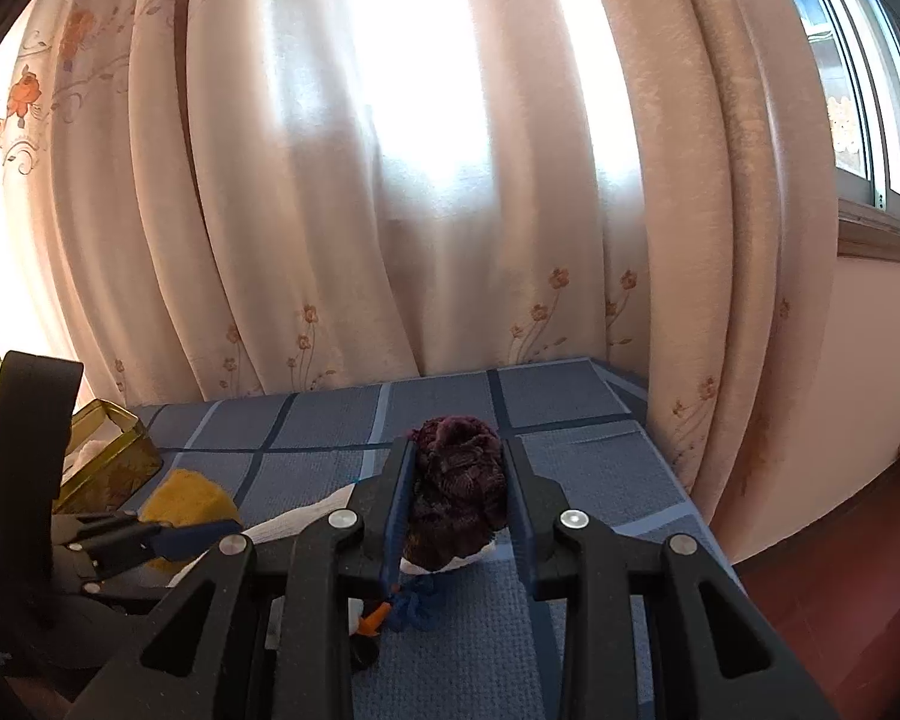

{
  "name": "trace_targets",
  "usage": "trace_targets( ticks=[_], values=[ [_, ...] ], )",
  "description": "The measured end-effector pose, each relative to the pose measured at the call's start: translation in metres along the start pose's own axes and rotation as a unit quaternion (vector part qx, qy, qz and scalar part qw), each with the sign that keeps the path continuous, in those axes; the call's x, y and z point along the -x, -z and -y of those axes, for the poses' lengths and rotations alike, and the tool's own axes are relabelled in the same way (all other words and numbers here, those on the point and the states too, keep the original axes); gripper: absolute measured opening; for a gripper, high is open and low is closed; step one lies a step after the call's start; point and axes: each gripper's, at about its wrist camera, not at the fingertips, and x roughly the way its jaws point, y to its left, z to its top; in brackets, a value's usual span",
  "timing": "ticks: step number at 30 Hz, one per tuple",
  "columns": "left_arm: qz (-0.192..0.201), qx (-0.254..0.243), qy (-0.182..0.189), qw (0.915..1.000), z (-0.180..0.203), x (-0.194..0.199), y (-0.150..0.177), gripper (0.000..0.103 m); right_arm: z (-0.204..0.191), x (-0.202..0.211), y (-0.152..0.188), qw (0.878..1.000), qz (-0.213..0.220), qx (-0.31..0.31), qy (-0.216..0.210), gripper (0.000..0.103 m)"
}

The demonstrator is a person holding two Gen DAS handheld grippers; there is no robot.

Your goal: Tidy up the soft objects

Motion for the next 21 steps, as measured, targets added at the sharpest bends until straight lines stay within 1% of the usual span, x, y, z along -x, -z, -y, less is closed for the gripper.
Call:
trace_targets(
  ticks=[1, 3, 4, 7, 11, 16, 21],
  values=[
    [-0.001, 0.003, -0.001, 1.0, 0.0, -0.001, 0.0, 0.03, -0.001, -0.001, 0.0, 1.0, 0.002, 0.0, 0.002, 0.032],
    [-0.005, 0.002, 0.005, 1.0, 0.001, -0.004, 0.002, 0.017, -0.003, -0.001, 0.0, 1.0, 0.003, 0.002, 0.004, 0.032],
    [-0.006, 0.0, 0.006, 1.0, 0.002, -0.004, 0.002, 0.016, -0.004, 0.0, 0.001, 1.0, 0.006, 0.004, 0.006, 0.032],
    [0.003, -0.005, 0.002, 1.0, 0.004, -0.003, 0.006, 0.013, -0.005, 0.003, 0.0, 1.0, 0.015, 0.007, 0.005, 0.032],
    [0.02, 0.01, 0.006, 0.9997, -0.002, 0.003, 0.009, 0.012, -0.008, 0.008, 0.001, 1.0, 0.025, 0.011, 0.006, 0.032],
    [0.059, 0.034, 0.007, 0.9977, -0.013, 0.018, 0.011, 0.011, -0.015, 0.014, 0.0, 0.999, 0.046, 0.021, 0.007, 0.032],
    [0.092, 0.046, -0.002, 0.9947, -0.02, 0.032, 0.013, 0.011, -0.019, 0.011, -0.001, 0.999, 0.045, 0.023, 0.005, 0.032]
  ],
)
